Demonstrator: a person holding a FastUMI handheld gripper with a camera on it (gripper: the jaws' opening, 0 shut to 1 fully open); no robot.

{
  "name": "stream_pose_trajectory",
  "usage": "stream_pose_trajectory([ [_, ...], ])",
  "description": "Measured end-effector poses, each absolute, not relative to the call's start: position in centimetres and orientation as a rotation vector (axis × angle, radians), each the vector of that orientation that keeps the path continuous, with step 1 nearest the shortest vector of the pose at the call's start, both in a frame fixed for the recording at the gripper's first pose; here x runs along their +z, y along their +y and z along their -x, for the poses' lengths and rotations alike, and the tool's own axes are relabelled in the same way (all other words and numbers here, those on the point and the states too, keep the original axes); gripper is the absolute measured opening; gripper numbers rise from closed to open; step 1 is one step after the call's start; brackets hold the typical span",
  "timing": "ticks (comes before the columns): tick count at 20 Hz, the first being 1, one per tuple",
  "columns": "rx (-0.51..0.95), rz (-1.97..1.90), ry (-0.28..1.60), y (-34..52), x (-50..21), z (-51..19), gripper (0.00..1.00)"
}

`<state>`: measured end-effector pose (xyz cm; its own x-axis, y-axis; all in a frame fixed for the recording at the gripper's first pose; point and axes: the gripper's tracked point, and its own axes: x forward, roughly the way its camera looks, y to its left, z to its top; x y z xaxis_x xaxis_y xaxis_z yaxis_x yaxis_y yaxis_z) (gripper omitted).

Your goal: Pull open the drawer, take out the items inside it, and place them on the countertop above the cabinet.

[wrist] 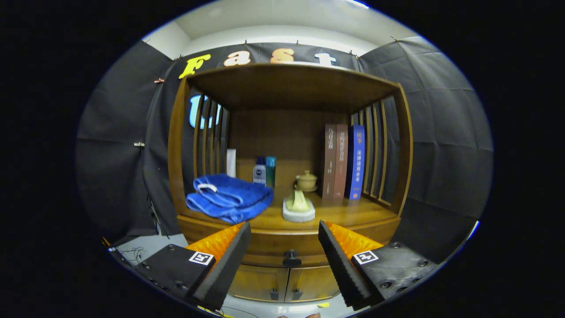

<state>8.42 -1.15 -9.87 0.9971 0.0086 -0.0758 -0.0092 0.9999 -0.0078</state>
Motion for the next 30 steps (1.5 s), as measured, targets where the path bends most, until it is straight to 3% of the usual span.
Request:
stream_pose_trajectory([
  [10, 0.016, -0.024, 0.036, 0.3, -1.0, -6.2, 0.99],
  [30, 0.029, -0.062, 0.039, 1.0, -1.6, -4.9, 0.99],
])
